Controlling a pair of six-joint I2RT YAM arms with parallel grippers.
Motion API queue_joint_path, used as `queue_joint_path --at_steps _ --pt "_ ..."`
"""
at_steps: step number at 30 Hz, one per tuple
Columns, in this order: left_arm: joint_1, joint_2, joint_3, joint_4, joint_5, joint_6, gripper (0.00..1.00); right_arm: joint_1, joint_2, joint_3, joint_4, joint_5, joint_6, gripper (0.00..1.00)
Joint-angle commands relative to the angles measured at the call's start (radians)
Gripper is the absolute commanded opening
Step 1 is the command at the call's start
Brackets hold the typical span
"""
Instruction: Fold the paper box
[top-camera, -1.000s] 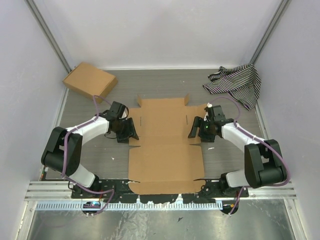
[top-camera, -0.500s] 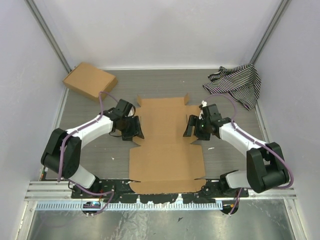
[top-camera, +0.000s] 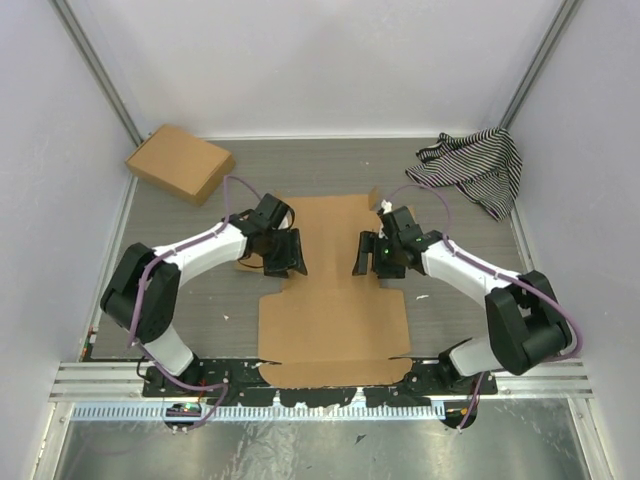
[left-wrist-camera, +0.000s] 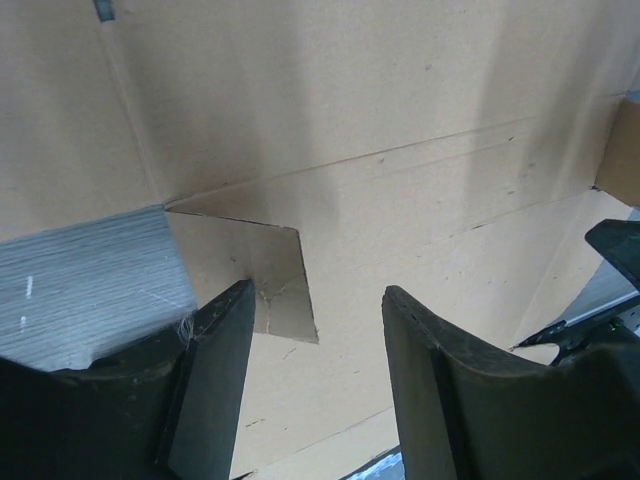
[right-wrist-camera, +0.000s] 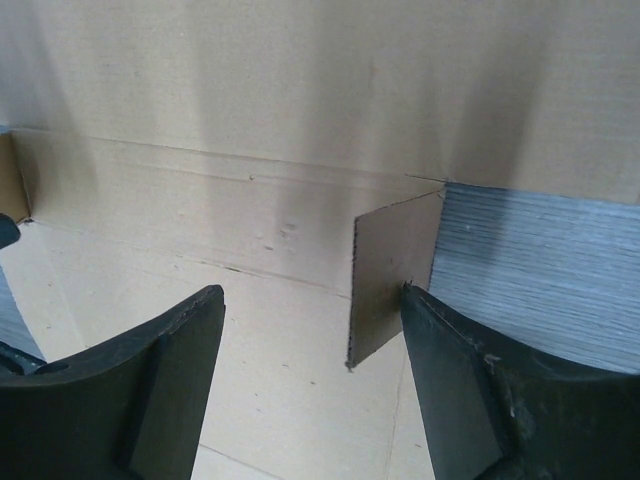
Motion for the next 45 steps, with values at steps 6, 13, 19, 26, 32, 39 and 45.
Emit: queue_joint_path --at_steps 6,13,19,26,32,39,45 --pt "-0.042 0.090 0.059 0.027 -0.013 -0.009 0.60 0.082 0.105 0.062 0.056 0.069 0.025 0.76" --pt "-0.047 0.169 0.087 0.026 -0.014 -0.006 0.60 0.108 0.190 0.072 0.079 0.076 0.032 0.76" --pt "-0.047 0.204 0.126 -0.036 -0.042 0.010 0.59 0.113 0.218 0.106 0.060 0.085 0.027 0.76" --pt "-0.032 0.179 0.346 -0.244 -0.199 0.101 0.60 0.112 0.152 0.278 -0.095 0.238 -0.020 0.75" --pt "0.065 0.293 0.732 -0.468 -0.338 0.191 0.60 0.092 0.127 0.421 -0.204 0.400 -0.048 0.79" --pt "0.178 0.533 1.093 -0.600 -0.410 0.215 0.59 -0.008 0.092 0.428 -0.208 0.326 -0.078 0.79" --pt "0.225 0.736 1.318 -0.673 -0.378 0.213 0.55 -0.074 0.058 0.402 -0.205 0.274 -0.107 0.79"
